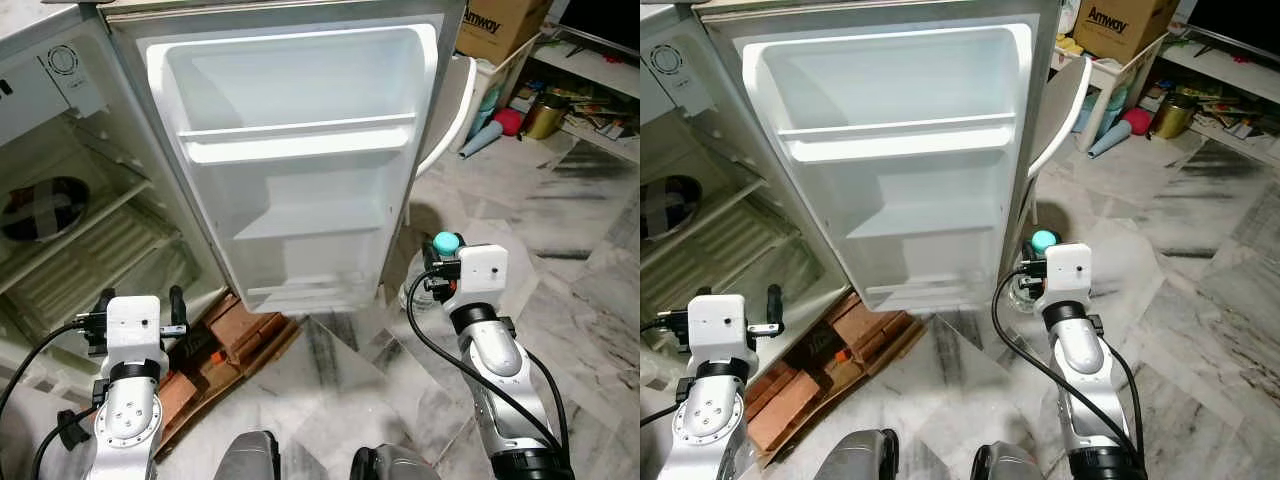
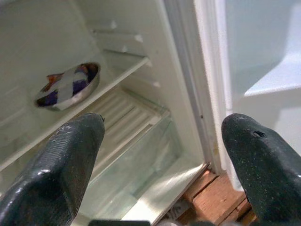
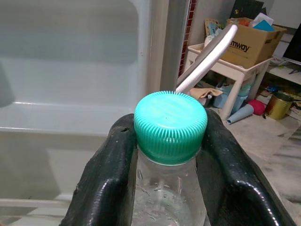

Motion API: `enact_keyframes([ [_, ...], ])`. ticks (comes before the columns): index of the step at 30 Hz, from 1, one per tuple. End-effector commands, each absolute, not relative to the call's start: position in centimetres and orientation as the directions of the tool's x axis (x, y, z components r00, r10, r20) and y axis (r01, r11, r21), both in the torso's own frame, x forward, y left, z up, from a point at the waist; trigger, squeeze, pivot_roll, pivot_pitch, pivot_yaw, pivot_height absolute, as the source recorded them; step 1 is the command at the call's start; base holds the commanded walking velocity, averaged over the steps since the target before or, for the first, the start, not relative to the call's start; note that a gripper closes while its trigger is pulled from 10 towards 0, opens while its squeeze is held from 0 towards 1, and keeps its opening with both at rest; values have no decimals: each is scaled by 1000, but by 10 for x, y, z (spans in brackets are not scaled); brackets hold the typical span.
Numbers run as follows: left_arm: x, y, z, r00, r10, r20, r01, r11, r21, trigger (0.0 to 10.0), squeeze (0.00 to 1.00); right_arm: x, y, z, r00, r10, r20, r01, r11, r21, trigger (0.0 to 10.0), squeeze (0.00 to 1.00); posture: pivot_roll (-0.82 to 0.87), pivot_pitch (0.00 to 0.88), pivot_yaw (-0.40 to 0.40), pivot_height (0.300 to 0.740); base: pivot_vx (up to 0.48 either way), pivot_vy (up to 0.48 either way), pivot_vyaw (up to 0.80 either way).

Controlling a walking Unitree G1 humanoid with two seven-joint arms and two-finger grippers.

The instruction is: Restocking fridge

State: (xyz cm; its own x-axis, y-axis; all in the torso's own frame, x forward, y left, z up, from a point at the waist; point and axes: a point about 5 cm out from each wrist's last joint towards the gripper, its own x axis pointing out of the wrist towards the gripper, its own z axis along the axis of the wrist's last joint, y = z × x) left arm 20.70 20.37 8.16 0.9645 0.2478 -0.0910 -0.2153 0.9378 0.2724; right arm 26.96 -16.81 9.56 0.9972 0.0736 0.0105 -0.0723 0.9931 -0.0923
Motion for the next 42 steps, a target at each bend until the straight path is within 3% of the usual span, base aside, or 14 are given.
enact_keyframes([
  [1,206,207,83,962,256,-95,-222,936,273,10000,0,275,-167,103,996,80,43,-76,993,-93,10000,0,105,125,-17,740,0,480,0],
  [15,208,200,80,968,226,-112,-189,944,271,10000,0,279,-164,102,995,90,48,-85,991,-102,10000,0,109,118,-17,740,0,449,0],
  [24,212,197,83,972,220,-82,-187,937,294,10000,0,281,-167,102,996,65,55,-59,993,-105,10000,0,106,113,-24,740,0,0,0],
  [27,217,196,87,975,215,-64,-189,941,281,10000,0,283,-168,101,997,58,41,-53,994,-95,10000,0,112,116,-36,740,0,0,0],
  [28,219,192,86,982,172,-82,-153,967,204,10000,0,285,-166,100,997,63,36,-59,995,-82,10000,0,118,113,-44,740,0,0,-663],
  [35,218,188,87,985,156,-77,-138,970,200,10000,0,286,-160,100,996,83,39,-79,993,-85,10000,0,121,118,-47,740,0,0,-642],
  [42,215,185,86,988,133,-83,-117,976,181,10000,0,286,-160,99,995,90,38,-86,993,-80,10000,0,123,122,-48,740,200,0,0],
])
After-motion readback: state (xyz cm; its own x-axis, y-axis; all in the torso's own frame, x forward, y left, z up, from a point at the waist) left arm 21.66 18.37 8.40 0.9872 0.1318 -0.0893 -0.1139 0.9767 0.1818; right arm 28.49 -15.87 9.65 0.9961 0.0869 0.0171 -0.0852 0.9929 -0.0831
